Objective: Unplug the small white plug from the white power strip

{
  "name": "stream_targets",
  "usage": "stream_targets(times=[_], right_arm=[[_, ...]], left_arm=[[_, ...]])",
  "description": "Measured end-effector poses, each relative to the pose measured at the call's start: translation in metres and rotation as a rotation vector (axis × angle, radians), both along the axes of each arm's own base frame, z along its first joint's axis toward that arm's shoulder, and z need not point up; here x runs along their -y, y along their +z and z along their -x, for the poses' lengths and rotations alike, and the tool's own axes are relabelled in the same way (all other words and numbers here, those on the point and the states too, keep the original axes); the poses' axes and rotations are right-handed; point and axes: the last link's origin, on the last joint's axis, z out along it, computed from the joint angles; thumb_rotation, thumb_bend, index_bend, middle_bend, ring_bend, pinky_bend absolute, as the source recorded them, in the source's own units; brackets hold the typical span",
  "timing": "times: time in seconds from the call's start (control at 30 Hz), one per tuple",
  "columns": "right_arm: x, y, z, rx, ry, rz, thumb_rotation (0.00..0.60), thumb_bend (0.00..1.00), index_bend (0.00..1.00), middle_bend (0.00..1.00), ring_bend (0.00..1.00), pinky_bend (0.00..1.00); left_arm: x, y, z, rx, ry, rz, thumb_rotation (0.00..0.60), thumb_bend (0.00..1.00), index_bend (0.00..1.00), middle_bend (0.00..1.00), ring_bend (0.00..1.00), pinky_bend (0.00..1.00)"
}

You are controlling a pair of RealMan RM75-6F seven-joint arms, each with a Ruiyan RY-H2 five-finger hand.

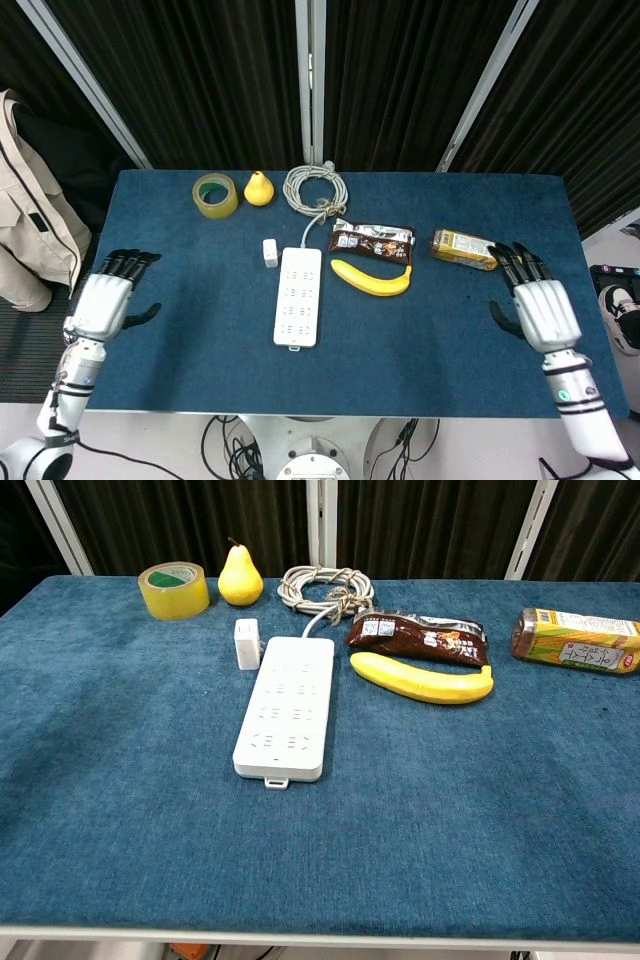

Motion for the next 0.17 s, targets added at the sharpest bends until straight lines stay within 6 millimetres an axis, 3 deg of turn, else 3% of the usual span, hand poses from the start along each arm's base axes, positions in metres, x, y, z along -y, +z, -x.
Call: stream_targets(times=[0.17], right_arm=[[-0.042, 0.009, 0.036, 0.026, -0.056, 0.023, 0.6, 0.32, 0.0, 0.08, 0.0, 0.13]], left_arm=[[0.032, 0.029, 0.017, -0.019, 0.101, -0.116, 0.6, 0.18, 0.2, 0.22, 0.16, 0.15]])
